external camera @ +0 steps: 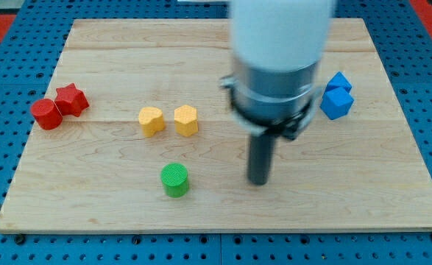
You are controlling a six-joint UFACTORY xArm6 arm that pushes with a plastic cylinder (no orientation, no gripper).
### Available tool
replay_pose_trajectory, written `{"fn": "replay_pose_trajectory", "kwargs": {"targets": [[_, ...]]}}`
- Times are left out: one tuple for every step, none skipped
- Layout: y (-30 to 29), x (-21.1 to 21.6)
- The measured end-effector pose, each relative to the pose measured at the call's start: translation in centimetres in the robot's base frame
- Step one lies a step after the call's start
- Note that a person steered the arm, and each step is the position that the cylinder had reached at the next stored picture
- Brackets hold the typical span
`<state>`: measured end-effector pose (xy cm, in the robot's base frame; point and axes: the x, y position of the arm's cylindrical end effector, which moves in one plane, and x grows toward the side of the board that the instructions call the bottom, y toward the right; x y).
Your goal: Slide the green star towards the yellow hexagon
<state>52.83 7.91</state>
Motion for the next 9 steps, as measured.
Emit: {"fn": "replay_pose_trajectory", "kwargs": {"targets": [[5.6,-10.1],[6.0,-17.2],[5.7,-21.6],[3.2,-21.5],[-3.6,-18.2],[-2.6,-22.6],[-2.7,-23.2],[-5.7,-21.2],[-7.6,-18.9]]}}
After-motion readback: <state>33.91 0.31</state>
